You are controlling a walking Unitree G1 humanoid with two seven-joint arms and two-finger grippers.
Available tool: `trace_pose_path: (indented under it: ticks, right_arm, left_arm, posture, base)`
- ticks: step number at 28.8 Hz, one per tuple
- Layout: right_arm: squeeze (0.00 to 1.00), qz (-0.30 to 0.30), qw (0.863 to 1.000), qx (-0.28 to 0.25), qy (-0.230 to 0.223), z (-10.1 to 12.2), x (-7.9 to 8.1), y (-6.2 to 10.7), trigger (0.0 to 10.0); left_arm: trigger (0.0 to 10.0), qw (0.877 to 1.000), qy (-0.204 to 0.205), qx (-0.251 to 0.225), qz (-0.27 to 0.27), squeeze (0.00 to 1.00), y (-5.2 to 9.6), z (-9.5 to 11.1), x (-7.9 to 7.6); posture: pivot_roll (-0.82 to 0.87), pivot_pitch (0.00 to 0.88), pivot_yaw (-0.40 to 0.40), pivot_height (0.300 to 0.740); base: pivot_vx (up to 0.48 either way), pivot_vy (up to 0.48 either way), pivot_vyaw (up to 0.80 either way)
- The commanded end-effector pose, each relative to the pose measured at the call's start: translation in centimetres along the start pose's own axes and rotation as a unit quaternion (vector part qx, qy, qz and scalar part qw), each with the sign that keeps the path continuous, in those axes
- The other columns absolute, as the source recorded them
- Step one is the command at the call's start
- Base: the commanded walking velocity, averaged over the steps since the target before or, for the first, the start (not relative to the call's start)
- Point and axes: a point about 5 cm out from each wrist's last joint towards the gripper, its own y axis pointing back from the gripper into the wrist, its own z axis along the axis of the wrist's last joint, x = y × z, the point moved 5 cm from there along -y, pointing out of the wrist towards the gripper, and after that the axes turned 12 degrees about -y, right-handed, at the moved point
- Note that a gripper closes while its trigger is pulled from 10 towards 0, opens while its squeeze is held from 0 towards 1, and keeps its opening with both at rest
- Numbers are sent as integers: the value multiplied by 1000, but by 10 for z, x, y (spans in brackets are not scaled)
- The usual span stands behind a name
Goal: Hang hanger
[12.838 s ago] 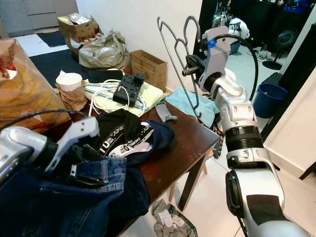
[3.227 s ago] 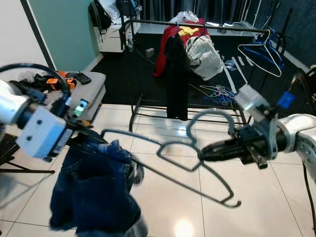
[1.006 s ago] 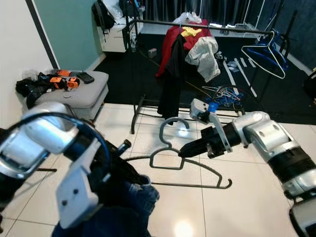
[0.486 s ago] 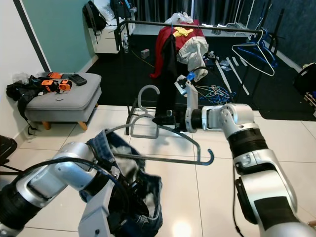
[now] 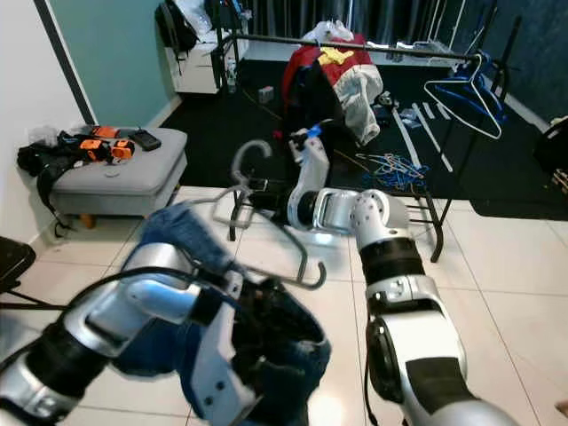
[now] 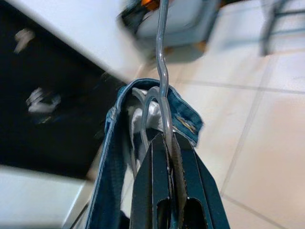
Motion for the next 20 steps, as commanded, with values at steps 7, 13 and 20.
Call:
trace_pose_path:
  ticks: [7, 13, 20]
  right_arm:
    - [0, -53, 995, -72, 49, 22, -5, 2, 10000]
    - [0, -80, 983, -123, 112, 36, 0, 4, 10000]
    - [0, 5, 917, -134, 376, 4, 56, -2, 10000]
  left_arm:
    - [10000, 997, -44, -43, 51, 0, -13, 19, 16]
    - [10000, 996, -58, -36, 64, 0, -11, 20, 21]
    - [10000, 991, -51, -3, 120, 0, -2, 6, 32]
  posture:
    - [-106, 0, -31, 740]
    - [-108, 0, -24, 740]
    - [-113, 0, -24, 740]
  base:
    - [0, 0, 0]
    - [0, 0, 0]
    - [0, 0, 0]
